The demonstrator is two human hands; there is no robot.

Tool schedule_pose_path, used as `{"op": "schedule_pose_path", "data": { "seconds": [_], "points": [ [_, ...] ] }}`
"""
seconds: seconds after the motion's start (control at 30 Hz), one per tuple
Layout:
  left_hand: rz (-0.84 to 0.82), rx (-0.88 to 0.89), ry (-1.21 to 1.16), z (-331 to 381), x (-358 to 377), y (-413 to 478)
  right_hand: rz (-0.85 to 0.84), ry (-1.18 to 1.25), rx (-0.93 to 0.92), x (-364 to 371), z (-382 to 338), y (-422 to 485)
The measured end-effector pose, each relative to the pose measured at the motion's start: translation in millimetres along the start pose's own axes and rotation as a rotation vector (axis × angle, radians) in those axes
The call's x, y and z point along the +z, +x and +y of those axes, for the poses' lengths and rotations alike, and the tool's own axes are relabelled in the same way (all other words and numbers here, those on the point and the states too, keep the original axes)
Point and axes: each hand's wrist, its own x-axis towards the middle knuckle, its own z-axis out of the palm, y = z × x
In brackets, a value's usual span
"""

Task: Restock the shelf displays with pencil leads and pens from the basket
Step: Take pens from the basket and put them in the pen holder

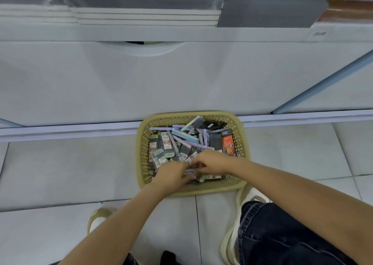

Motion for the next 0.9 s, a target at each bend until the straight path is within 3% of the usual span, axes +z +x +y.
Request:
{"op": "schedule_pose_path", "data": {
  "seconds": [0.13, 0.3, 0.37, 0.47, 0.6, 0.77, 0.9],
  "points": [
    [-0.066, -0.021, -0.226, -14, -18, -5, 0.09, 0.224, 0.012, -20, 1, -1],
    [0.126, -0.178, -0.749, -38, -34, -18, 0.599, 0.468, 0.142, -38, 11, 6],
    [0.232, -0.275, -0.92, -42, -35, -21, 0.528, 0.451, 0.196, -38, 9, 16],
    [0.305, -0.364, -1.039, -46, -33, -22, 0.335, 0.182, 0.3, -26, -3, 39],
    [0.337, -0.398, -1.166, -47, -32, -20, 0.354, -0.034, 0.396, -6, -14, 61],
    [0.343, -0.394, -1.222, -42, -31, -17, 0.277, 0.066, 0.363, -3, -8, 59],
    [0.344, -0.413, -1.207, -39, -33, -17, 0.314, 0.28, 0.294, -15, -2, 49]
  ]
}}
